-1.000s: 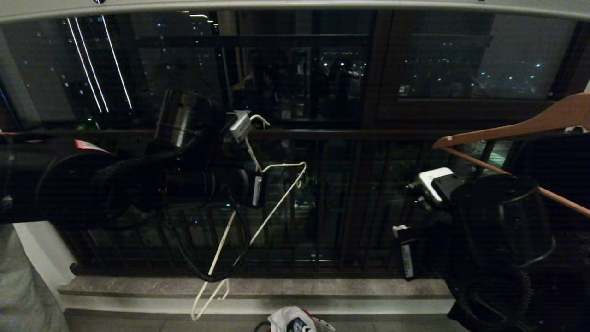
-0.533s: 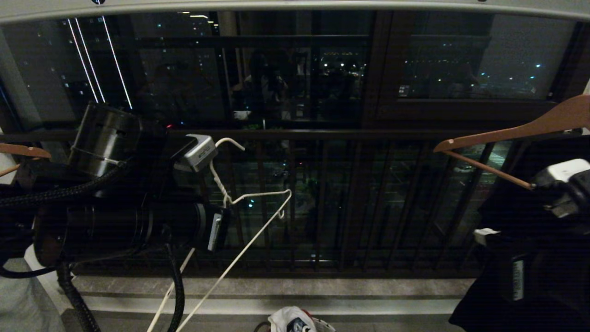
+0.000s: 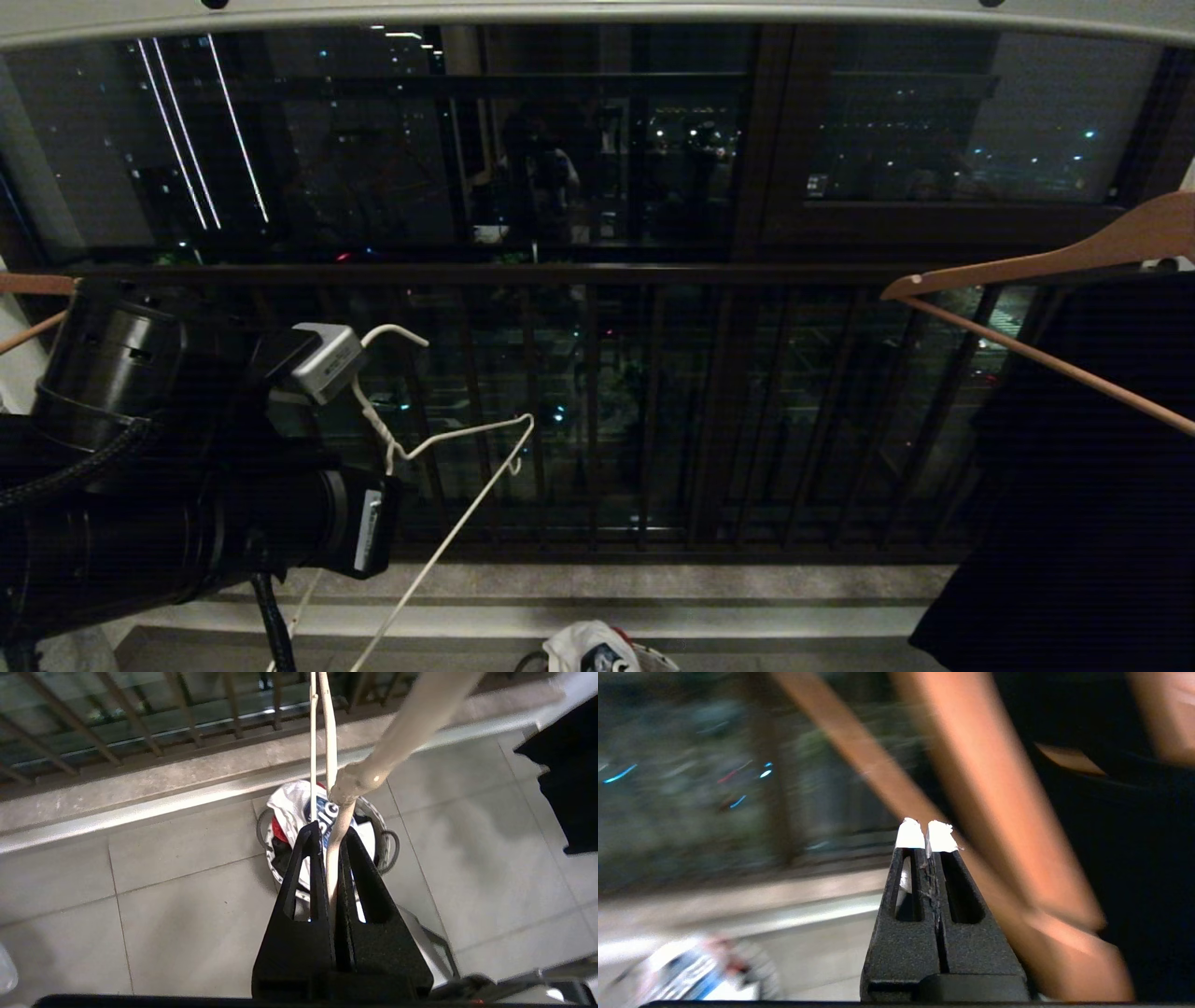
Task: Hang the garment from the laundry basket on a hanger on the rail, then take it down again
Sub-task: Hang the clothes rack on the clothesline
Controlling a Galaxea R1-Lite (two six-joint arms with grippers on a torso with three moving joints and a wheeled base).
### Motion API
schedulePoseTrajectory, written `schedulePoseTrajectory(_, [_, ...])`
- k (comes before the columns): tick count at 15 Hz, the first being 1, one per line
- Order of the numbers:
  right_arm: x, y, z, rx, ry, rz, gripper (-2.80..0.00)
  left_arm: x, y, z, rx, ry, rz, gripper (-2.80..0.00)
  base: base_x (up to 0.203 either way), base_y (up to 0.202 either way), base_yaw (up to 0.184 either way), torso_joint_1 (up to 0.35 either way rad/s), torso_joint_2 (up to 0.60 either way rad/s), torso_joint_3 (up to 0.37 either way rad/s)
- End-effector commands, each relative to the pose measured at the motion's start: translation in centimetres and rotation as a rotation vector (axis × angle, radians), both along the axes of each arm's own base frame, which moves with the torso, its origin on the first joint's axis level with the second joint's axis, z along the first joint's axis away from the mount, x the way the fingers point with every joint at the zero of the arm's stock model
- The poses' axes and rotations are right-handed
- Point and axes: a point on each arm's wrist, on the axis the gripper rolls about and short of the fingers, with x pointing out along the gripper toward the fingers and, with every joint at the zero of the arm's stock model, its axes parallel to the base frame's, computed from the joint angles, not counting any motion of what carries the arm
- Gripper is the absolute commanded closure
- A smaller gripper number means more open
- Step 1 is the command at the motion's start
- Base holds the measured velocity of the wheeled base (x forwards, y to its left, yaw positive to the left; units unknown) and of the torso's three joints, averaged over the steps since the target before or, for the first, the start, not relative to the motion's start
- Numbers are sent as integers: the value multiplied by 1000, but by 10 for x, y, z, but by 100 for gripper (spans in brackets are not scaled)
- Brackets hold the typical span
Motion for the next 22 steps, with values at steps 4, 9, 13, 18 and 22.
schedulePoseTrajectory(4, [-76,-18,-20,5,-103,-258,0,2,6,1,-5,-4,36,0,0,0,0,0,0,0])
schedulePoseTrajectory(9, [-85,-19,-68,51,-88,-325,0,18,11,-3,0,7,95,0,0,0,0,0,0,0])
schedulePoseTrajectory(13, [-85,-12,-88,18,-32,-350,0,14,13,1,-7,-10,91,0,0,0,0,0,0,0])
schedulePoseTrajectory(18, [-78,2,-164,160,-57,349,0,-3,17,18,-33,-82,57,0,0,0,0,0,0,0])
schedulePoseTrajectory(22, [-65,2,-183,86,-105,386,0,-14,22,29,-32,-138,19,0,0,0,0,0,0,0])
